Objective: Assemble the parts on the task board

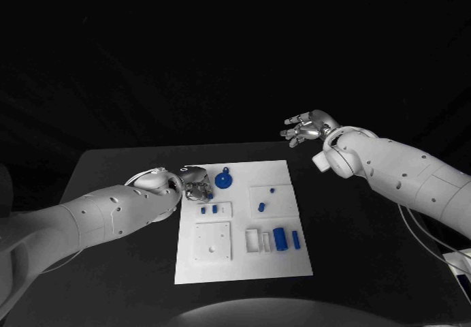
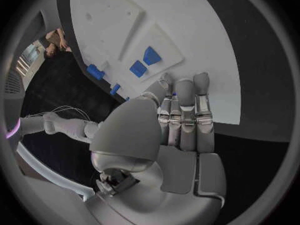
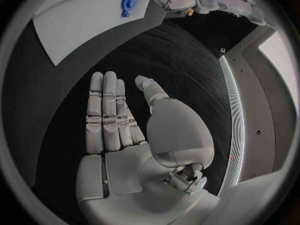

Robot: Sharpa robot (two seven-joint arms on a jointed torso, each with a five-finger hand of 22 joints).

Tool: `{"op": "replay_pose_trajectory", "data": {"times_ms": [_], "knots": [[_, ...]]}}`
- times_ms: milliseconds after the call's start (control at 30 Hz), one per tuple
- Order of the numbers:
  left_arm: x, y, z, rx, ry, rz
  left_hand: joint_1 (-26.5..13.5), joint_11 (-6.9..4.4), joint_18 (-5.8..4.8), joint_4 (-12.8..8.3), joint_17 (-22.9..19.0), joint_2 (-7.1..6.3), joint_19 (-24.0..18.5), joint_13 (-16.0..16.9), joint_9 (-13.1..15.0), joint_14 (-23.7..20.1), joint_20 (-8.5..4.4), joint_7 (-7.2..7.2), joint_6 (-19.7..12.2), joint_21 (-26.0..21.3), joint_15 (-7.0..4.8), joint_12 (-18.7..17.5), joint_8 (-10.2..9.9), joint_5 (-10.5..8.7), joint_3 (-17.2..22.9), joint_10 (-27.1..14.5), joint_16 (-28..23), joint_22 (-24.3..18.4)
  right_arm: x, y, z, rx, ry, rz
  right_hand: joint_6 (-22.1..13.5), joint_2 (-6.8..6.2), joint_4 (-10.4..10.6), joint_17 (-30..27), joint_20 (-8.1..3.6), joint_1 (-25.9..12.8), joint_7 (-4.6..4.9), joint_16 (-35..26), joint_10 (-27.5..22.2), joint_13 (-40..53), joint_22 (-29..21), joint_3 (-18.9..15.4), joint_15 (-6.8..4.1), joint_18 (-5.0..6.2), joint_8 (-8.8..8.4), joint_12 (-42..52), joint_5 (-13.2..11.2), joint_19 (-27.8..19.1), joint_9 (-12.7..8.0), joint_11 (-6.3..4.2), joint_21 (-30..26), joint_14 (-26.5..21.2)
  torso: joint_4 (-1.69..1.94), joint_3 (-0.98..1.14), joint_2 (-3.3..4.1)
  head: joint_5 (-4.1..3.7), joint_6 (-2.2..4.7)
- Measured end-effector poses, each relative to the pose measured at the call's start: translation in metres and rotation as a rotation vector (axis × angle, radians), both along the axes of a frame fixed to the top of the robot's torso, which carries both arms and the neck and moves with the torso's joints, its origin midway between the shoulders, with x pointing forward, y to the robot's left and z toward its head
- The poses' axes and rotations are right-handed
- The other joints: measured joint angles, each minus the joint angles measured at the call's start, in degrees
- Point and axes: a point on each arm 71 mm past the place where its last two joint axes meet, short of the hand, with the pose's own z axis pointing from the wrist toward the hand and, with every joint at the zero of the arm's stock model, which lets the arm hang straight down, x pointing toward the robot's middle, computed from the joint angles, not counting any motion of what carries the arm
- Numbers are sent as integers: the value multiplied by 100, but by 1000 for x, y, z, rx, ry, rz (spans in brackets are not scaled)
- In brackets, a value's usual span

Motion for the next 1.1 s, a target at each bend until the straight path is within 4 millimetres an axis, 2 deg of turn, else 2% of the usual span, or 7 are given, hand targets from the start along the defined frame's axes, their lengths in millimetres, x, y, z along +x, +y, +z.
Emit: {"op": "replay_pose_trajectory", "data": {"times_ms": [500,800,900,933,967,1067,1100], "knots": [[0,2,0,-5,-8,2,-22,0,1,-89,-35,-70,0,1,-27,0,0,23,-448,-22,0,0,0,0,57,0,-34,-1,0,-1,-2,-2,7,0,0,0,0,-6,0,0,0,0,0,-5,-10,0,0,0,0,0,0,0,0,0,0,0,3,-5,1,4,-5],[2,11,0,-8,-14,27,-22,72,2,-97,-52,-130,0,10,-27,-42,0,54,-682,-44,42,6,0,0,219,-156,-40,-2,-3,-2,-3,0,8,7,6,0,-18,-26,0,0,6,-34,0,-19,-18,18,0,0,0,0,0,0,0,0,0,0,1,-3,0,21,21],[4,18,1,-9,-26,45,8,80,1,-132,-87,-160,-30,2,-25,-113,31,66,-670,-89,32,5,0,0,260,-165,-118,-2,-6,-3,-3,-3,8,14,259,0,-103,-56,3,0,13,-69,-41,-124,-18,103,35,0,0,-196,0,-3,8,41,0,-35,2,-3,-1,31,37],[5,20,1,-10,-31,52,8,69,1,-146,-102,-160,-30,-3,-22,-113,31,92,-644,-89,32,4,0,15,273,-151,-140,-2,-7,-4,-3,-5,8,16,628,0,-136,-67,21,0,1,-93,-46,-180,-18,136,44,0,57,-301,-5,-21,46,47,0,-69,4,-3,-1,34,42],[6,24,2,-13,-38,63,8,60,1,-150,-116,-160,-30,-1,-20,-113,31,101,-602,-89,32,4,0,38,296,-101,-173,-2,-9,-6,-3,-9,8,21,975,0,-195,-87,24,0,-5,-111,-84,-286,-11,195,43,0,94,-492,-53,-58,77,84,0,-103,5,-3,-2,36,49],[10,34,8,-36,-60,99,8,52,1,-175,-182,-160,-71,1,-20,-113,30,115,-558,-160,32,4,0,44,333,-71,-318,-2,-14,-9,-5,-25,15,40,1280,0,-339,-78,7,0,-1,-63,-398,-555,120,426,53,21,93,-1228,-157,-28,96,235,181,-3,4,-3,-3,54,68],[12,37,11,-50,-65,113,8,33,1,-181,-210,-160,-71,1,-20,-113,31,99,-541,-193,32,4,0,44,339,-52,-387,-2,-16,-10,-6,-31,17,49,1347,0,-394,-58,0,0,-6,-20,-374,-576,198,508,34,90,93,-1443,-177,-16,96,257,274,59,2,-3,-3,59,76]]}}
